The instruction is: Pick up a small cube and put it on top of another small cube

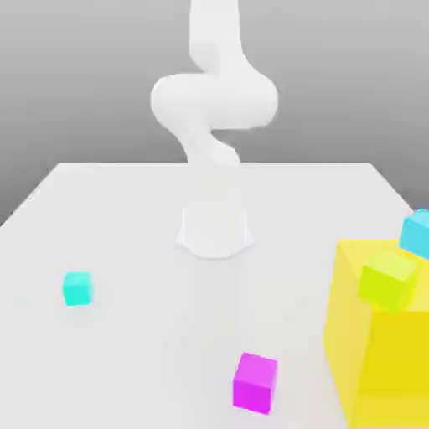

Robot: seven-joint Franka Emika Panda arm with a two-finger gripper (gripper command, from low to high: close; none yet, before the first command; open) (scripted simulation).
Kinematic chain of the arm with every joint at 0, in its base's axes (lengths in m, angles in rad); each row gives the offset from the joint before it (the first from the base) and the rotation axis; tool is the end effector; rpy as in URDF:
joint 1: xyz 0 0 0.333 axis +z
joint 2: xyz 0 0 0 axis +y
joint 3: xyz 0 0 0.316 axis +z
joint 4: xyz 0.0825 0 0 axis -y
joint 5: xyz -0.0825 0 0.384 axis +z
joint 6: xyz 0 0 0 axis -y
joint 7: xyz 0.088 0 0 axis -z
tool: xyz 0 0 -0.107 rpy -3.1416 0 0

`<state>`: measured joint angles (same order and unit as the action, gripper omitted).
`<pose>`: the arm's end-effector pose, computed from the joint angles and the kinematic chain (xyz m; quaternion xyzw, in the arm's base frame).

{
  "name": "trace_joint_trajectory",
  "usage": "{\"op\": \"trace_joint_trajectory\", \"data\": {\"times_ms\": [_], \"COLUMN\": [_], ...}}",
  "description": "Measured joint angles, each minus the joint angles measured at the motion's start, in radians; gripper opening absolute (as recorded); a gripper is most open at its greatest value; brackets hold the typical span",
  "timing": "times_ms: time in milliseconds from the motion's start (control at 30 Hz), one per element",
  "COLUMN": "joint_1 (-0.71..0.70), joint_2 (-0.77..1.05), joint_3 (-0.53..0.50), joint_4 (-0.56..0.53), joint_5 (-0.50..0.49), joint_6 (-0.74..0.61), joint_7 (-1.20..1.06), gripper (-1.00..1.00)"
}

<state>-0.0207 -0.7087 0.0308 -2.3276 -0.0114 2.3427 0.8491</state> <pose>0.3813 0.0076 0.6685 -0.8550 0.3787 -0.3283 0.1329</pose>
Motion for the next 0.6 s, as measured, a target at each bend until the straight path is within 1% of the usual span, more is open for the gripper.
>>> {"op": "trace_joint_trajectory", "data": {"times_ms": [333, 600], "joint_1": [-0.066, -0.074], "joint_2": [0.369, 0.659], "joint_3": [0.109, 0.152], "joint_4": [-0.111, -0.199], "joint_5": [-0.059, -0.101], "joint_6": [0.172, 0.307], "joint_7": [0.207, 0.368], "gripper": [0.0, 0.0]}}
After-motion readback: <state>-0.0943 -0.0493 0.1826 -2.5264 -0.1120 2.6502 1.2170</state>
